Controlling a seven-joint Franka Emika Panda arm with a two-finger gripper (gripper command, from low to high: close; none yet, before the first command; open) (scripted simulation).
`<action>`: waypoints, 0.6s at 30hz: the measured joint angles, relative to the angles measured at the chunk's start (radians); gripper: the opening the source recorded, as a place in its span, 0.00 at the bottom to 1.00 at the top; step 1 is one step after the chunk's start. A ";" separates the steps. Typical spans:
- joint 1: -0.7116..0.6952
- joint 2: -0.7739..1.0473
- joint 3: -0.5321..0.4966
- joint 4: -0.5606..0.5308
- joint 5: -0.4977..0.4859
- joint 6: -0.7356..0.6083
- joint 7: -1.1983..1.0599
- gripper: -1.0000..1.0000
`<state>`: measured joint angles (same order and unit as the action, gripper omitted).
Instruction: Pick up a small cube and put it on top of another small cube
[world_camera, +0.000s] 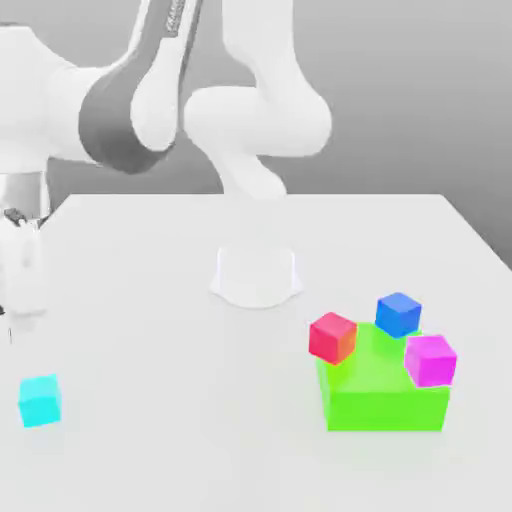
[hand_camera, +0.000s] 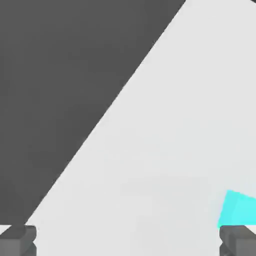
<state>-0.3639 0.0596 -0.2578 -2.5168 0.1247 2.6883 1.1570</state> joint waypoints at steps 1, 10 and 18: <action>-0.011 0.037 -0.008 -0.009 0.009 0.016 0.012 0.50; -0.142 0.349 0.084 0.006 0.167 0.216 -0.045 0.00; -0.130 0.321 0.067 0.000 0.146 0.195 -0.030 0.00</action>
<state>-0.4935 0.3802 -0.1904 -2.5172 0.2709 2.8834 1.1274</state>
